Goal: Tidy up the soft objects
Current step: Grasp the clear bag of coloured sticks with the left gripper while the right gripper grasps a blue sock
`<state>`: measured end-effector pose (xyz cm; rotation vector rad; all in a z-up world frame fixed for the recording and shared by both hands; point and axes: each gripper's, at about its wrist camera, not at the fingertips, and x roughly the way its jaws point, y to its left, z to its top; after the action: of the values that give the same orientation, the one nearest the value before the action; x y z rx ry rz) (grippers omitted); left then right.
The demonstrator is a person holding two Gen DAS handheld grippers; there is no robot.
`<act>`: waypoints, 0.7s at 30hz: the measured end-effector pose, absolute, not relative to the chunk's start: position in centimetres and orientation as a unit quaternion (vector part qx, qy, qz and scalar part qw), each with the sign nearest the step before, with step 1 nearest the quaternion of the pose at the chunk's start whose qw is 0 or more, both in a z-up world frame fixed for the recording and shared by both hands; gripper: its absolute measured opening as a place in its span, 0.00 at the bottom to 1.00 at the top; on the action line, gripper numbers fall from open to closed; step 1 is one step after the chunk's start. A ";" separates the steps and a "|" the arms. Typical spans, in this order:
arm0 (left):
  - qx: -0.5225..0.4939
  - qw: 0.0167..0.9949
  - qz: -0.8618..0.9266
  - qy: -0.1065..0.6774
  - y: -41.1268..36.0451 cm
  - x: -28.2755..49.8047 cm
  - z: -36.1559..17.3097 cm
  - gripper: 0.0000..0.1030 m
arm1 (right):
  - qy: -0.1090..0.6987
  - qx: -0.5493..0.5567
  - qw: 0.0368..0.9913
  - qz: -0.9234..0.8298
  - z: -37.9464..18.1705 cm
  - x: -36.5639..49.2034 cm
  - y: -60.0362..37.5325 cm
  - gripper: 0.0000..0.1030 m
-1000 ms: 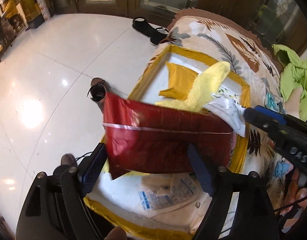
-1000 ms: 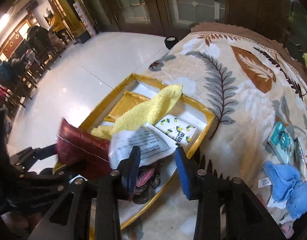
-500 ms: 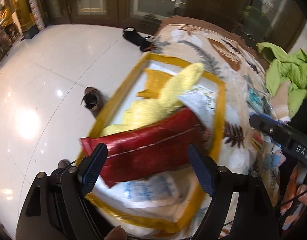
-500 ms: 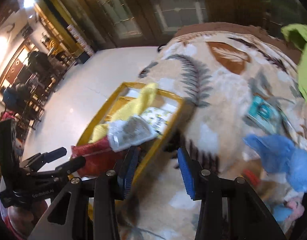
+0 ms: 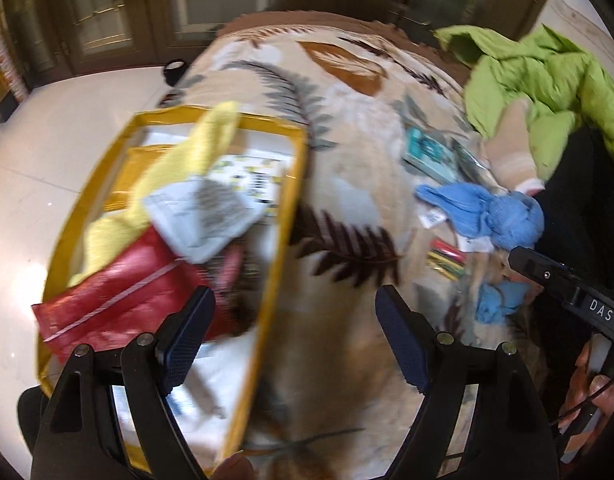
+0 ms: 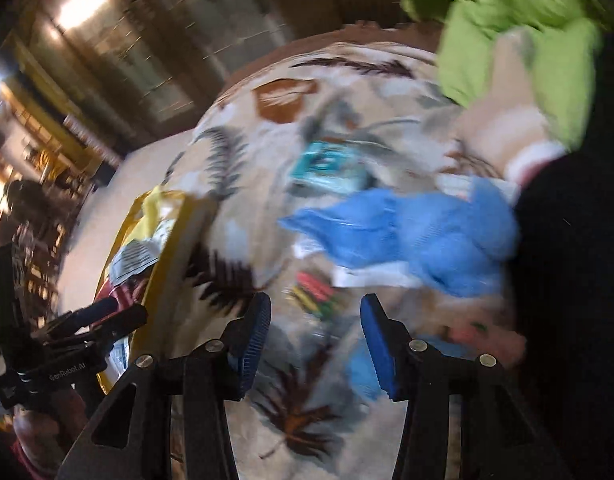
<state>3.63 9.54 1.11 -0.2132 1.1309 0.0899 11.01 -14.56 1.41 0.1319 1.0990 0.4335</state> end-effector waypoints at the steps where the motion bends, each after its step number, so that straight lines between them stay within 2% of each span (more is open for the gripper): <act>1: -0.099 0.837 0.038 0.536 9.0 3.8 1.0 0.80 | 0.518 0.069 0.830 0.196 1.4 11.0 -15.4 0.47; 10: -0.069 0.834 -0.006 0.547 4.2 6.1 -0.3 0.80 | 0.530 0.093 0.826 0.170 0.7 10.4 -19.3 0.47; 21: -0.066 0.833 -0.017 0.548 2.1 8.0 -1.5 0.80 | 0.562 0.109 0.804 0.163 -1.7 9.0 -20.0 0.48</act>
<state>7.98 2.09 -1.51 -0.1398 1.1622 -0.0356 9.05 -20.04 -1.70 0.2330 1.2036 0.3493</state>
